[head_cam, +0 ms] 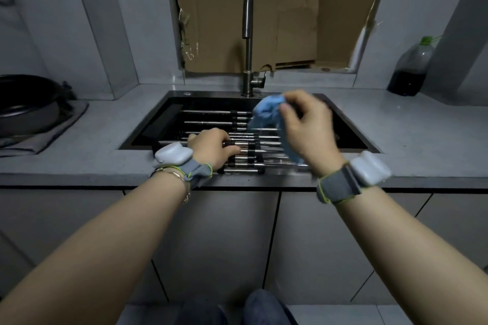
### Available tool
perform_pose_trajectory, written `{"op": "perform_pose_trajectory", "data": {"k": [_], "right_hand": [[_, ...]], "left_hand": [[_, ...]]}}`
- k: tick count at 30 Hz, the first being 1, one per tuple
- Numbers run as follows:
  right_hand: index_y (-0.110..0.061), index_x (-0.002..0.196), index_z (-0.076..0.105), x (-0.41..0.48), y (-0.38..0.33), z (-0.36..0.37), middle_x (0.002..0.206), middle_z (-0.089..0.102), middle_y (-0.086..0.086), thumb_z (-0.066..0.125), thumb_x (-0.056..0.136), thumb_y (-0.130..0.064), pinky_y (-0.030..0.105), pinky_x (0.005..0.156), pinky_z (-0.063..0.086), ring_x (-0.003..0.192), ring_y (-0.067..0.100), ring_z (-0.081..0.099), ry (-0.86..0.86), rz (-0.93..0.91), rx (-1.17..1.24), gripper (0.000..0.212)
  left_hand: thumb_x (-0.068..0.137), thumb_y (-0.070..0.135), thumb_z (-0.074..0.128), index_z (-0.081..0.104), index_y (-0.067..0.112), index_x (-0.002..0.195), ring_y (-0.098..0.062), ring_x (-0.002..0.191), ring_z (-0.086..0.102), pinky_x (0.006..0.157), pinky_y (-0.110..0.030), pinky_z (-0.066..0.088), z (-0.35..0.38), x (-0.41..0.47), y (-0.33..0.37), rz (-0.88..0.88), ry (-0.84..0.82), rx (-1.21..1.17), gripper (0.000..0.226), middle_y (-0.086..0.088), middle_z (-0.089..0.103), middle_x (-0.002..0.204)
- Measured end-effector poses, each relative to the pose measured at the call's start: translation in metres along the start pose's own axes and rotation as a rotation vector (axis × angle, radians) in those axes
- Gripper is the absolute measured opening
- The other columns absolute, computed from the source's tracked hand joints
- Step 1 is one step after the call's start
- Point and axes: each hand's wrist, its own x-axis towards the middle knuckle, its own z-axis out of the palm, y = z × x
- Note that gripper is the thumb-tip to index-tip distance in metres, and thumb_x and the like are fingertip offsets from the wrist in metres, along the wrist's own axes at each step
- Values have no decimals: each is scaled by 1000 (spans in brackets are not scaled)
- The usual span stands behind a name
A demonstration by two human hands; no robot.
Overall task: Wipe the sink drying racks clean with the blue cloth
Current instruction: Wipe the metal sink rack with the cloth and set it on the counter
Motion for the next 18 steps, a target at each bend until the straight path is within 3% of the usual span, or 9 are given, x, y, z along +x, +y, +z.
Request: {"op": "perform_pose_trajectory", "data": {"k": [3, 5, 8, 14, 18], "right_hand": [[-6, 115, 61, -14, 20, 24, 112, 64, 9, 56, 86, -4, 20, 87, 37, 105, 23, 57, -426, 56, -227, 30], [-9, 109, 62, -20, 34, 30, 109, 64, 11, 54, 87, -11, 33, 84, 39, 106, 30, 55, -554, 39, -401, 23], [-10, 98, 61, -17, 43, 24, 104, 63, 11, 52, 92, -22, 36, 80, 40, 102, 31, 56, -568, 11, -541, 17], [-6, 98, 59, -10, 66, -5, 103, 60, 14, 54, 91, -22, 36, 78, 38, 101, 34, 55, -594, 23, -595, 19], [-8, 104, 59, -11, 58, 4, 106, 59, 12, 54, 92, -26, 38, 83, 36, 104, 34, 51, -497, 4, -569, 22]], "left_hand": [[89, 45, 58, 66, 19, 106, -27, 114, 53, 92, -32, 30, 1, 3, 9, 9, 41, -4, 33, -5, 66, 111], [88, 45, 58, 67, 19, 104, -27, 113, 53, 92, -33, 29, 2, 2, 11, 14, 44, -2, 32, -5, 66, 109], [88, 45, 59, 68, 18, 105, -27, 113, 53, 94, -33, 27, -1, 2, 7, 17, 65, -22, 33, -5, 67, 108], [88, 46, 59, 68, 16, 108, -26, 112, 54, 95, -32, 24, -22, 9, 15, 77, 145, 18, 37, -5, 67, 112], [89, 46, 57, 68, 16, 106, -27, 112, 54, 93, -33, 25, -17, 8, 30, 89, 148, 16, 36, -5, 67, 110]]}}
